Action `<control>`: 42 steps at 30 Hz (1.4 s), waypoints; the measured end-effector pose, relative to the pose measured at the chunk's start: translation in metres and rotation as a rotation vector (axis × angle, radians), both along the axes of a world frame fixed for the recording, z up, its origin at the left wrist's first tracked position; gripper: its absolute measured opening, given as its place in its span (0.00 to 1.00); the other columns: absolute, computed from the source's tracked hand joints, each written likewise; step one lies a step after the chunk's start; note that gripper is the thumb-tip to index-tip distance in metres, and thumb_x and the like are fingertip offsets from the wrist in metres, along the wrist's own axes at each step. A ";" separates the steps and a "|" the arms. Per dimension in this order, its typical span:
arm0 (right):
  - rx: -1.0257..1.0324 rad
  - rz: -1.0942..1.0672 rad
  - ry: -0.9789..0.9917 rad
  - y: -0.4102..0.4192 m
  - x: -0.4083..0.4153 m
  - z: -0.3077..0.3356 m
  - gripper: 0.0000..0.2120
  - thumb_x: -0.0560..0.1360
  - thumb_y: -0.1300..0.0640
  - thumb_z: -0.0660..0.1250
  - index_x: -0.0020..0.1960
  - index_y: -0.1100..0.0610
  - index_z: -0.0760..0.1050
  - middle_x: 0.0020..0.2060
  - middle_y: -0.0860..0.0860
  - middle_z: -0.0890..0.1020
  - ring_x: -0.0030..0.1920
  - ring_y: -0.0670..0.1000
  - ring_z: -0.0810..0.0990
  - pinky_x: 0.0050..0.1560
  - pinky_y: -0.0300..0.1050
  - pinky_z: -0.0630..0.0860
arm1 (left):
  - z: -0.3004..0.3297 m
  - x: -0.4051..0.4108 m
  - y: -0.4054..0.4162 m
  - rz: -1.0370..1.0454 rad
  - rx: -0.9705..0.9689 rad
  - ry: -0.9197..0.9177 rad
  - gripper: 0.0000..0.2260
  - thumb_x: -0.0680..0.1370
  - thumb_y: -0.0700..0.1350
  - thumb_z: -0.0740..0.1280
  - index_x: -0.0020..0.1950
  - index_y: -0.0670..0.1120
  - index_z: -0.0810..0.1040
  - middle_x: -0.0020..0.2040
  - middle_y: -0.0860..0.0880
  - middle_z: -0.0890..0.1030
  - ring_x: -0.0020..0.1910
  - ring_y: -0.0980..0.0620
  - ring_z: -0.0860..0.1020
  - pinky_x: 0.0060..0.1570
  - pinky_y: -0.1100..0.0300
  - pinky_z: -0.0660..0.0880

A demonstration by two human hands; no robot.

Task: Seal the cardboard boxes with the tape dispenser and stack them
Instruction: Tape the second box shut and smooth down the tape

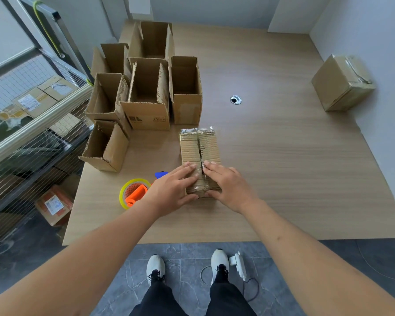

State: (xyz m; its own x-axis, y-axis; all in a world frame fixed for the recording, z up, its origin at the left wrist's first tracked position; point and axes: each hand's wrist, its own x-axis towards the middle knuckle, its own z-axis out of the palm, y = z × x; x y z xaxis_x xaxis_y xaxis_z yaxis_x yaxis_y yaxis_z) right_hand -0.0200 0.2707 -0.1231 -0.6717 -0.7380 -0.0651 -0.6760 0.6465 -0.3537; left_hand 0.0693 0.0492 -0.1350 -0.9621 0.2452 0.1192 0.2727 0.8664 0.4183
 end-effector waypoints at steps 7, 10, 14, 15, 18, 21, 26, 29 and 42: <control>-0.048 0.004 0.097 0.003 0.007 -0.008 0.37 0.74 0.49 0.76 0.79 0.51 0.65 0.78 0.48 0.67 0.77 0.49 0.65 0.73 0.50 0.63 | -0.011 0.004 0.008 0.021 -0.037 0.102 0.24 0.76 0.49 0.73 0.71 0.43 0.78 0.75 0.44 0.72 0.77 0.45 0.68 0.63 0.51 0.77; -0.042 0.009 0.119 0.005 0.006 -0.014 0.36 0.74 0.48 0.75 0.79 0.49 0.65 0.78 0.48 0.67 0.77 0.49 0.66 0.72 0.48 0.62 | -0.016 0.003 0.011 0.033 -0.031 0.140 0.25 0.74 0.47 0.76 0.69 0.41 0.79 0.74 0.42 0.73 0.76 0.44 0.69 0.65 0.51 0.76; -0.038 0.014 0.228 0.004 0.011 -0.031 0.31 0.75 0.52 0.73 0.76 0.50 0.69 0.77 0.51 0.69 0.76 0.52 0.68 0.72 0.50 0.62 | -0.023 0.001 0.013 0.028 -0.072 0.197 0.25 0.74 0.44 0.77 0.69 0.38 0.78 0.73 0.40 0.74 0.75 0.41 0.70 0.71 0.50 0.70; -0.053 0.005 0.247 0.002 0.015 -0.035 0.30 0.76 0.54 0.72 0.76 0.51 0.69 0.77 0.52 0.69 0.77 0.53 0.67 0.73 0.50 0.61 | -0.024 0.001 0.014 0.024 -0.078 0.203 0.25 0.74 0.43 0.76 0.69 0.37 0.78 0.73 0.39 0.74 0.75 0.40 0.69 0.72 0.49 0.70; -0.090 -0.036 0.263 -0.002 0.023 -0.041 0.31 0.77 0.61 0.70 0.78 0.54 0.66 0.79 0.53 0.66 0.78 0.53 0.64 0.76 0.50 0.57 | -0.027 0.001 0.013 0.001 -0.111 0.204 0.26 0.76 0.43 0.74 0.72 0.36 0.75 0.75 0.39 0.72 0.77 0.40 0.67 0.74 0.48 0.67; -0.121 -0.017 0.174 0.002 0.019 -0.038 0.36 0.77 0.63 0.70 0.81 0.55 0.60 0.80 0.51 0.62 0.80 0.50 0.58 0.79 0.49 0.54 | -0.023 0.002 0.007 -0.033 -0.086 0.164 0.26 0.79 0.49 0.70 0.74 0.38 0.73 0.77 0.40 0.69 0.79 0.42 0.63 0.76 0.49 0.65; -0.169 0.082 -0.098 0.024 0.001 -0.017 0.31 0.78 0.55 0.72 0.78 0.54 0.67 0.82 0.49 0.57 0.81 0.48 0.54 0.78 0.51 0.61 | -0.015 0.001 -0.014 -0.126 -0.046 0.072 0.30 0.81 0.57 0.66 0.78 0.41 0.69 0.80 0.43 0.64 0.81 0.47 0.57 0.78 0.52 0.60; -0.184 0.087 -0.105 0.025 -0.001 -0.012 0.27 0.76 0.56 0.74 0.74 0.56 0.73 0.79 0.52 0.64 0.80 0.51 0.59 0.76 0.56 0.67 | -0.018 -0.003 -0.023 -0.173 -0.047 0.076 0.28 0.81 0.53 0.66 0.77 0.42 0.70 0.80 0.44 0.64 0.81 0.47 0.59 0.76 0.49 0.66; -0.248 0.035 -0.250 0.030 -0.009 -0.009 0.30 0.73 0.67 0.76 0.73 0.56 0.75 0.77 0.50 0.67 0.79 0.47 0.60 0.79 0.44 0.59 | -0.019 -0.001 -0.010 -0.120 0.066 0.046 0.28 0.77 0.43 0.74 0.76 0.41 0.71 0.79 0.44 0.66 0.81 0.46 0.58 0.78 0.51 0.61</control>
